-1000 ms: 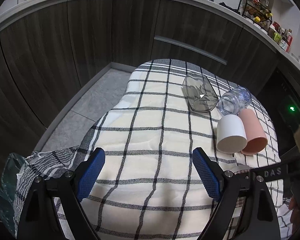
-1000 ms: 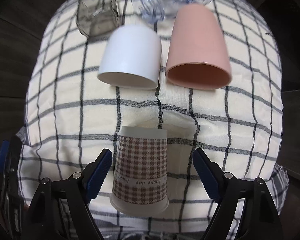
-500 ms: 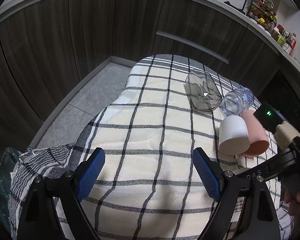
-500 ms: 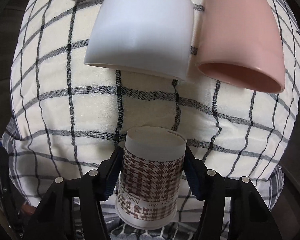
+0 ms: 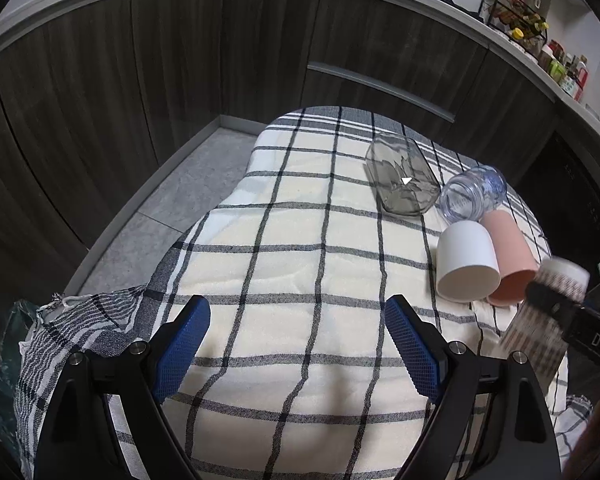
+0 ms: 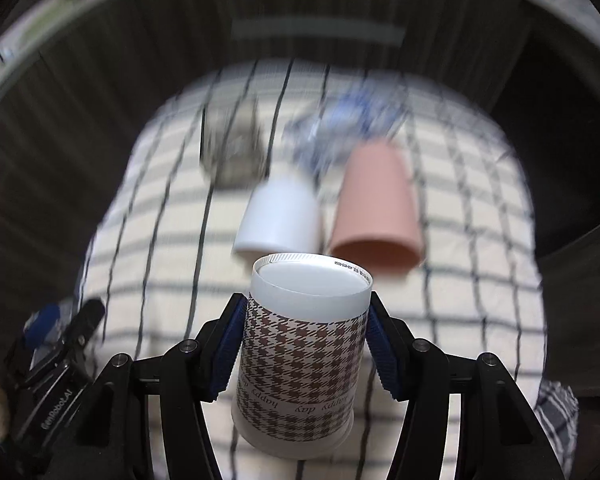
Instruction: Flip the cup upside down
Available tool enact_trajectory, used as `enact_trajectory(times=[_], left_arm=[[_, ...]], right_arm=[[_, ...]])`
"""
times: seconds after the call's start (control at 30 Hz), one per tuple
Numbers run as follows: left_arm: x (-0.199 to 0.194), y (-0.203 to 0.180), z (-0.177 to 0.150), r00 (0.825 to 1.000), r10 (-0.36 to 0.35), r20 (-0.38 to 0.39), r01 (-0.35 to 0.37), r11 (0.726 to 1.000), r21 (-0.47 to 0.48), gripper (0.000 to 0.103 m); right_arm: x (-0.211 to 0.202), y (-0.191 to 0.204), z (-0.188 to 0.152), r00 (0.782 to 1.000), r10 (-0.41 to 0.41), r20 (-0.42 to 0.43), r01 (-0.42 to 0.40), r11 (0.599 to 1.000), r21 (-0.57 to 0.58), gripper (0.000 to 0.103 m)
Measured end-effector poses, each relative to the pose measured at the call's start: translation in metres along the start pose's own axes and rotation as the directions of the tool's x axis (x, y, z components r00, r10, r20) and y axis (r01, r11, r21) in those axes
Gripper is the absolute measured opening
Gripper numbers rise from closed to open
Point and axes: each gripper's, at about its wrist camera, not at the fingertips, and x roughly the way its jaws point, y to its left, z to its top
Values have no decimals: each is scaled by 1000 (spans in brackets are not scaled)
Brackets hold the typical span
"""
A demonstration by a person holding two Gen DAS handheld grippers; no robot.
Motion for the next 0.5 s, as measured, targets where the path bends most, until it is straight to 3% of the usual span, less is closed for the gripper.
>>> enact_trajectory(times=[0.07,0.23,0.33,0.5], left_arm=[[-1,-5,-2,1000,3,5,-3,1000,25,89],[0,-12,-7,1000,25,12,-26,998,65,89],[2,-14,-8,1000,13,7,-14,998,68,89],[2,-13,-11,1000,16,10,-17,997,70,89]], right_arm=[[10,-5,6,992,-29,120,27,999,18,58],[10,-3,-11,952,-102,290,87,994,62,58],[24,-9,-10,950,-142,279,110,986,126,58],[44,-19,-19,969,-145,200,114,980,162,58]])
